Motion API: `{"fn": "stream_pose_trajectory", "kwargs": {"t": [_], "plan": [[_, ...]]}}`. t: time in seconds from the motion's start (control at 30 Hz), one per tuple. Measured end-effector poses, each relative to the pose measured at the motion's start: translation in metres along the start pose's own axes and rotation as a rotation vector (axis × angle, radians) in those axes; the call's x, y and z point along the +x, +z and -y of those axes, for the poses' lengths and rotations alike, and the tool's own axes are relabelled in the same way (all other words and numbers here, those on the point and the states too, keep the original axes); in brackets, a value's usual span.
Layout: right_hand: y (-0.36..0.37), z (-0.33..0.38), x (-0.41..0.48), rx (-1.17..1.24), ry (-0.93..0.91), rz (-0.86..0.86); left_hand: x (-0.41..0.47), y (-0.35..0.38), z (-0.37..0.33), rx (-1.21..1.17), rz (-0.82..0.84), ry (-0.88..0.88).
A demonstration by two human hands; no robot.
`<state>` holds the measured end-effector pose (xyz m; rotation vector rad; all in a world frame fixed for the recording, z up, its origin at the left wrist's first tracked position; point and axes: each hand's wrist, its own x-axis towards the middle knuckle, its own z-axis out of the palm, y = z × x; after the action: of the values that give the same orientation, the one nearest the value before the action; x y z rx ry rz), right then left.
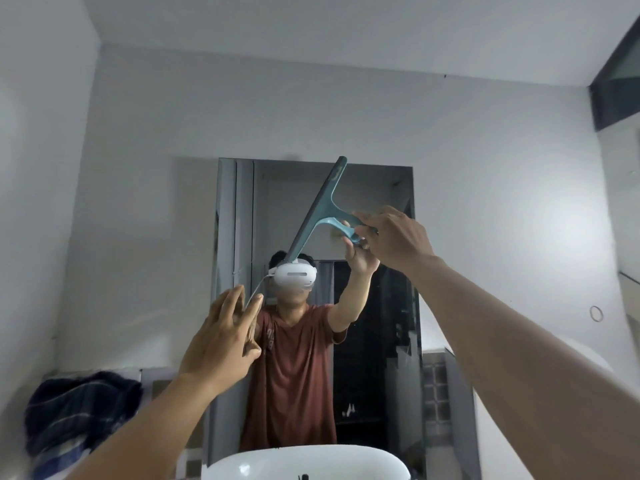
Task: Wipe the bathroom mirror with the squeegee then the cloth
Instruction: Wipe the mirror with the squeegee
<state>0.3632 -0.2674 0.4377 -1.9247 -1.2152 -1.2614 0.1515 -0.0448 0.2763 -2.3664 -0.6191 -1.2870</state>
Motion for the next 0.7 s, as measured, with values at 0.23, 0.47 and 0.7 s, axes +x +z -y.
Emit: {"fn": "stream_pose_trajectory", "kwargs": {"t": [0.23,0.47,0.7], "plan": [[-0.006,-0.016,-0.015,0.034,0.119,-0.025,-0.001,0.001,0.001,0.007,-0.002,0.015],[-0.004,-0.022,-0.025,0.049,0.229,-0.05,0.0,-0.001,0.001,-0.007,0.009,0.027],[0.001,-0.018,-0.033,0.128,0.332,-0.089,-0.001,-0.001,0.003,-0.023,0.014,0.031]]}}
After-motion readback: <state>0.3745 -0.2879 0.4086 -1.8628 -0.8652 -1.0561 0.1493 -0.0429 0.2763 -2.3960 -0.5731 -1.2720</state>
